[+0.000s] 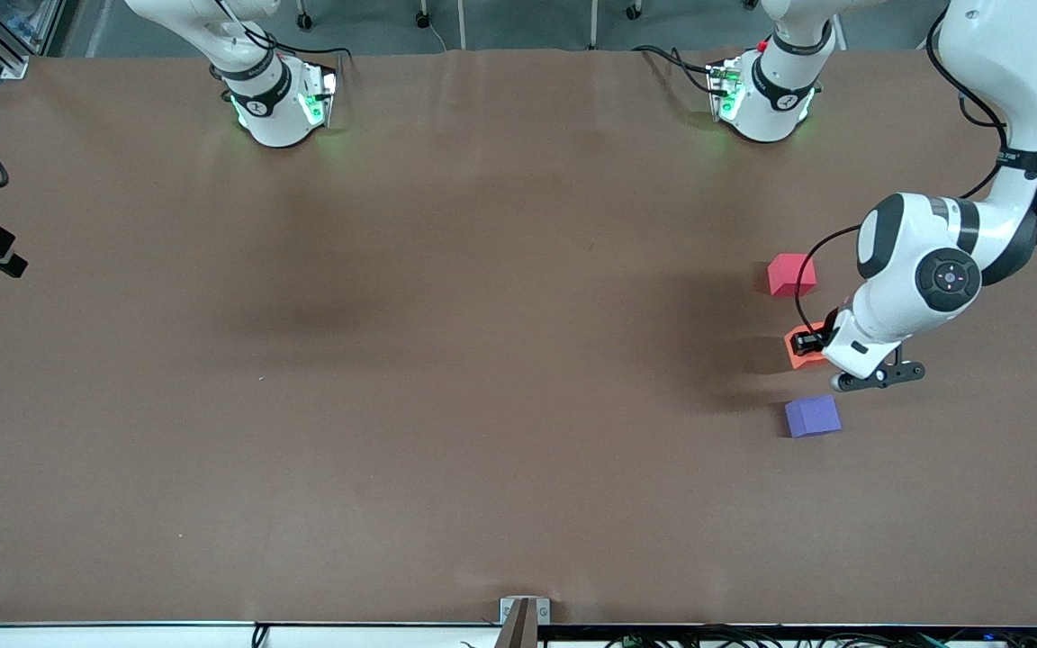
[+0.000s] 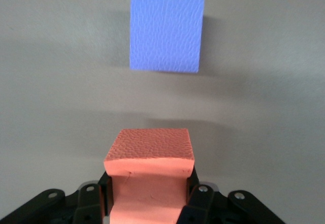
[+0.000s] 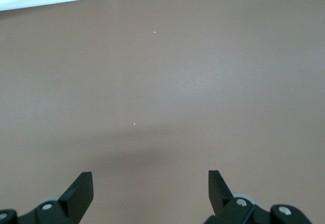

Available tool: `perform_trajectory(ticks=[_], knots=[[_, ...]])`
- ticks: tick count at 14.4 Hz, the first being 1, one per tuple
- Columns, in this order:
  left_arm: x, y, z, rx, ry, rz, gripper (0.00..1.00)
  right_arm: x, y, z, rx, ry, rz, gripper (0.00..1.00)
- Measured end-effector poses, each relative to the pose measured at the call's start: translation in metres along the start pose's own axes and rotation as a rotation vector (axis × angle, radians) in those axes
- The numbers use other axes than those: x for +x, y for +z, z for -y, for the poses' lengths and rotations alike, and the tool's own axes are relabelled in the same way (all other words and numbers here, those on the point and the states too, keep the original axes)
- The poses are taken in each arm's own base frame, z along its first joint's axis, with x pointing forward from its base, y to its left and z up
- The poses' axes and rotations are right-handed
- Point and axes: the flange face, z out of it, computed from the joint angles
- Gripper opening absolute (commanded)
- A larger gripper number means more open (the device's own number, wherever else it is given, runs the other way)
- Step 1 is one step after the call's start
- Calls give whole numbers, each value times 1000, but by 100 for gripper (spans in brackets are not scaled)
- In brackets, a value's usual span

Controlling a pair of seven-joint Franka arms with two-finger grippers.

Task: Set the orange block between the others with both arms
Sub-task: 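Lower the orange cube between the red and purple cubes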

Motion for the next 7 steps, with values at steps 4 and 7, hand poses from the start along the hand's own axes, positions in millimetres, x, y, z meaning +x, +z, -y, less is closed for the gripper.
perform_trajectory(ticks=[4,7], knots=[[-17,23,-1,-22,41,-17,24,0,-2,6,0,-12,-3,100],[-24,33,-1,-26,72,-15,24,0,-1,12,-2,-23,-3,100]])
